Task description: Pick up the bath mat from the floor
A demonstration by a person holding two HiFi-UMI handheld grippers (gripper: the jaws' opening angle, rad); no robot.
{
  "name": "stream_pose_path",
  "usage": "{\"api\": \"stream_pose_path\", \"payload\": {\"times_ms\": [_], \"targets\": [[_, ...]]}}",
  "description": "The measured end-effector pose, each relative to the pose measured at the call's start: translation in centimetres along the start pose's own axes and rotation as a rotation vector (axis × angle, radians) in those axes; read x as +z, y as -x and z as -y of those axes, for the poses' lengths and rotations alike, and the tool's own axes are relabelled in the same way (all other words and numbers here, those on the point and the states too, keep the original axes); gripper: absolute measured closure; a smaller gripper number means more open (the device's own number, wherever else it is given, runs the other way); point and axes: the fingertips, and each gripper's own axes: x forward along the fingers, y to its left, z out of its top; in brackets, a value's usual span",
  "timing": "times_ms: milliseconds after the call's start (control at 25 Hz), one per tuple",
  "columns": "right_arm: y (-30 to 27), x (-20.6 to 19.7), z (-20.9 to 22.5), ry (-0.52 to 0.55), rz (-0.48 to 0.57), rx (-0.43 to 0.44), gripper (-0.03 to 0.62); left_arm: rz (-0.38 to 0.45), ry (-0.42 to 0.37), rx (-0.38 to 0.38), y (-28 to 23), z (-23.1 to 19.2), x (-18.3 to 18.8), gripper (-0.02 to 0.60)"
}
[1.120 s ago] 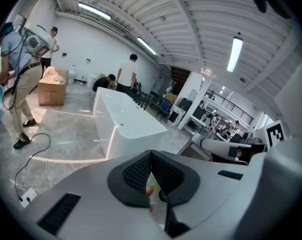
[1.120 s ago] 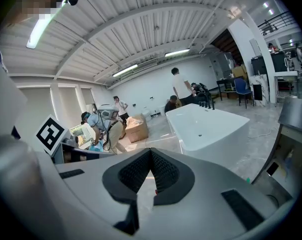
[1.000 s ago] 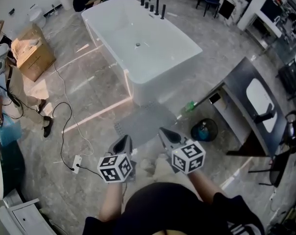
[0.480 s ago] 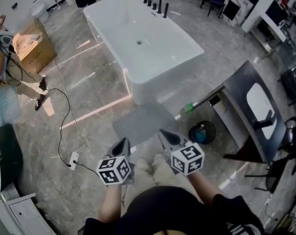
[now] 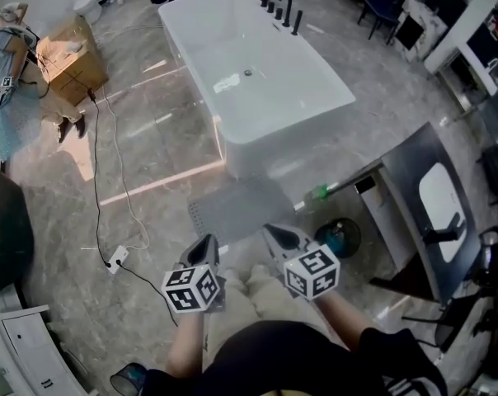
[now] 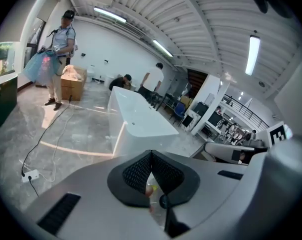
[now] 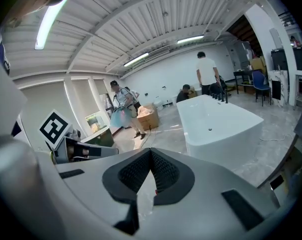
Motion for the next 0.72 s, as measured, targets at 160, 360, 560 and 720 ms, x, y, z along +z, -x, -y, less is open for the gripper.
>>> {"api": "stream_pose_path", "payload": {"times_ms": [160, 360, 560, 720], "targets": [[-0.7, -0.6, 0.3, 0.035, -0.033, 0.043, 0.582, 0.008, 0.025, 0.031, -0.4, -0.1, -0.8, 0.581], [-1.6, -1.6, 0.8, 0.035, -0.046, 0.061, 0.582, -0.007, 0.053, 0.055, -1.1, -0.7, -2.5, 0.581], [-2.8, -3.8, 1.2, 0.01, -0.066, 0.051, 0.582, -0.021, 0.076, 0.059, -2.1, -2.1, -4.4, 0.581], [-4.8, -7.1, 1.7, -0.011, -0.09, 0.037, 0.582, -0.015, 0.088, 0.055, -2.9, -4.1, -5.9, 0.581]]}}
